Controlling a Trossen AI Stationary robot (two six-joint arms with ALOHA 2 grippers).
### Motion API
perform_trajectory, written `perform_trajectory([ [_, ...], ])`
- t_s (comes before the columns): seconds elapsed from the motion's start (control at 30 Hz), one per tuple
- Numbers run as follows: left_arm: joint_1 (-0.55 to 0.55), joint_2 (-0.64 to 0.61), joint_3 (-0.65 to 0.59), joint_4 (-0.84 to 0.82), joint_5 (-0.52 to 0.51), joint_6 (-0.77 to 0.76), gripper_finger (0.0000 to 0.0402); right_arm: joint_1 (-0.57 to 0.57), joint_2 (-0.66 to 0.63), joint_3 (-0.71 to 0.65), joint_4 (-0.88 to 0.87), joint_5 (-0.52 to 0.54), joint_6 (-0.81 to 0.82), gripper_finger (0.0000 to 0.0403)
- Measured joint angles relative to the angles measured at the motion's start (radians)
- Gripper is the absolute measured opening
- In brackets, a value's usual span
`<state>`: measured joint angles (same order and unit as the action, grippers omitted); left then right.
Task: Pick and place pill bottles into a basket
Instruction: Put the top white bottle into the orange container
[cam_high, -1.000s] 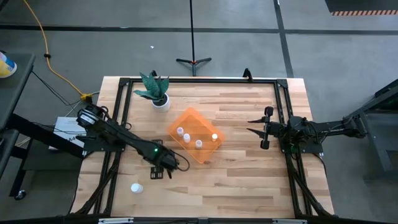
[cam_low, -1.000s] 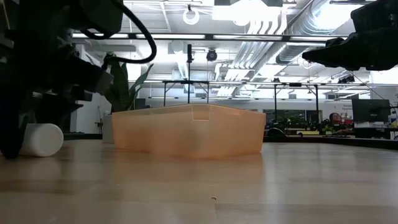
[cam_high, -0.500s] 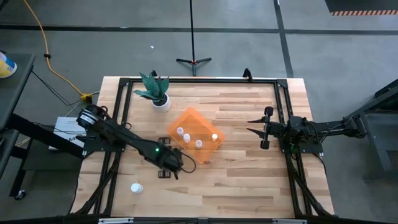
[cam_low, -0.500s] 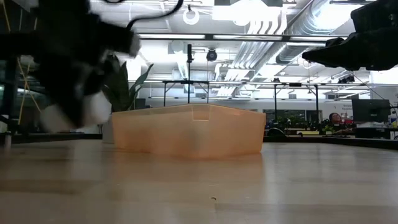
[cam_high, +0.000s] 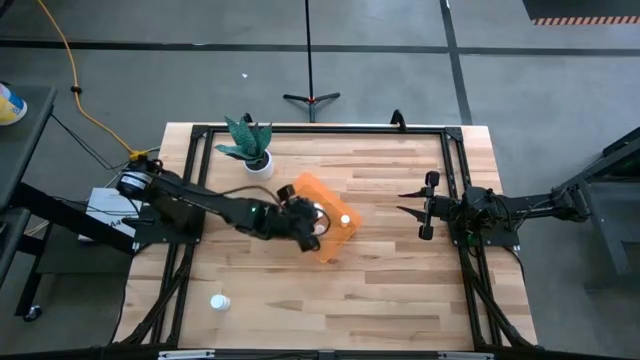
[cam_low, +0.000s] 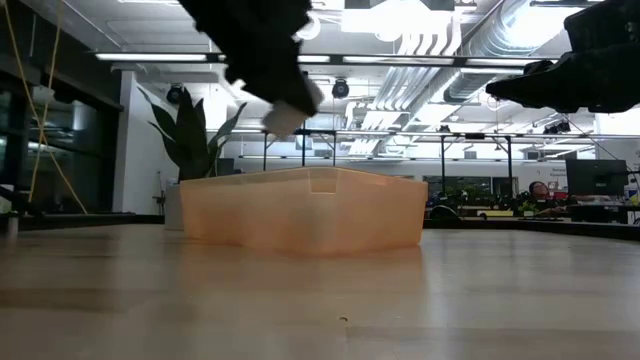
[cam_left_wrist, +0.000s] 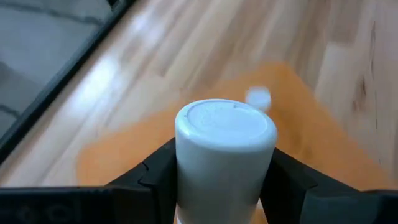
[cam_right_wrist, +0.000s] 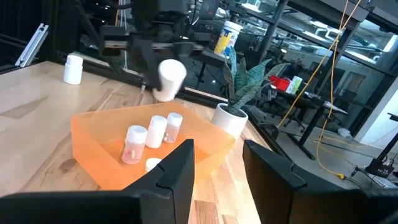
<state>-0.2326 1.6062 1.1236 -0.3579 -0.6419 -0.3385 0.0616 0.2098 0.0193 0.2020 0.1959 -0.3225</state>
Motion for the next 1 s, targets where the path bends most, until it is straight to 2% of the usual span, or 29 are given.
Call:
perform_trajectory([
  [0.17,0.071,0.001,-0.072,0.288,0.001,0.105,0.0219,0.000,0.000,0.000,0.000,0.000,0.000,0.0129],
  [0.3,0.117,0.019,-0.167,0.523,0.029,0.108,0.0215,0.000,0.000,0.000,0.000,0.000,0.000,0.0129],
  [0.5,0.130,0.031,-0.336,0.827,0.026,0.115,0.0216,0.000,0.001,0.000,-0.004,0.000,0.000,0.0129],
  [0.63,0.128,0.053,-0.385,0.954,0.016,0.127,0.0220,0.000,0.000,0.000,-0.003,0.000,0.000,0.0129],
  [0.8,0.128,0.105,-0.401,0.966,-0.029,0.078,0.0213,0.000,-0.001,0.000,-0.003,0.000,0.004,0.0129],
  [1.0,0.128,0.163,-0.400,1.053,-0.071,0.094,0.0218,0.000,-0.001,0.000,-0.002,-0.003,0.004,0.0129],
])
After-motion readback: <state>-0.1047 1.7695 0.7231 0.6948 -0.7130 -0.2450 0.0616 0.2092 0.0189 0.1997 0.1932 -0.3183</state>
